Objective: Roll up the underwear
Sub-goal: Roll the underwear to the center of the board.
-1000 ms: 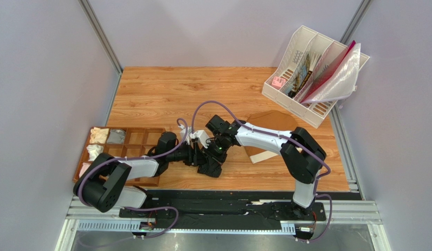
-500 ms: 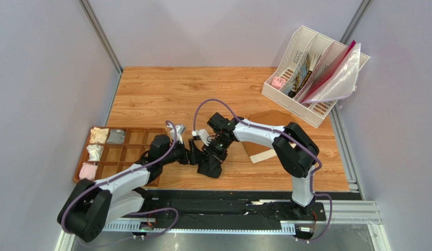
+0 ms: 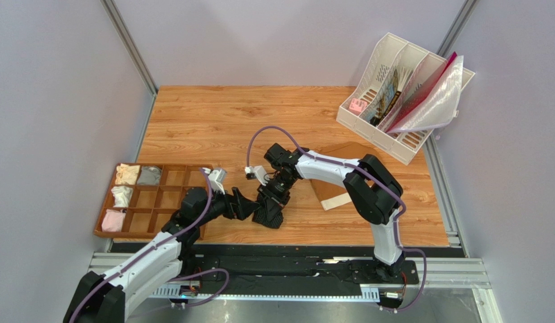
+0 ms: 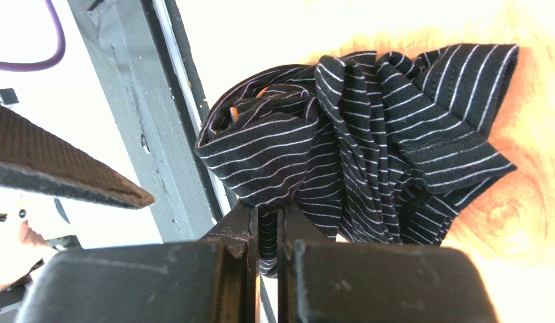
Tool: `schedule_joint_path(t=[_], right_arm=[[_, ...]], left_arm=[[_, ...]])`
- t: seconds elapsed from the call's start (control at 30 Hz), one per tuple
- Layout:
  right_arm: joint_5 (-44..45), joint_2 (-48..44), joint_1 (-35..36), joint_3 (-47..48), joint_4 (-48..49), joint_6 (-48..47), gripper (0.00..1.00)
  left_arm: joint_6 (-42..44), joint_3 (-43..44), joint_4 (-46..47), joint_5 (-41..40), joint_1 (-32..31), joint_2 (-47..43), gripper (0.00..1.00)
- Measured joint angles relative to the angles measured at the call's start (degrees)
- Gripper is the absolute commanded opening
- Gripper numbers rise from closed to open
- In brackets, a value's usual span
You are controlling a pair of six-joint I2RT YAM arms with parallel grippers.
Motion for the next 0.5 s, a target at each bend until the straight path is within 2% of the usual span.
schedule_joint_path(t=[0.27, 0.5], right_arm=[[-3.2, 3.0, -1.4, 2.6, -1.7, 0.0, 0.00], [-5.5, 4.2, -2.6, 3.0, -2.3, -0.2, 0.00]], left_arm=[[1.0, -0.1, 5.0, 0.1, 0.0, 10.6, 0.95], [1.2, -1.4, 16.5, 3.3, 0.0, 20.3, 0.94]])
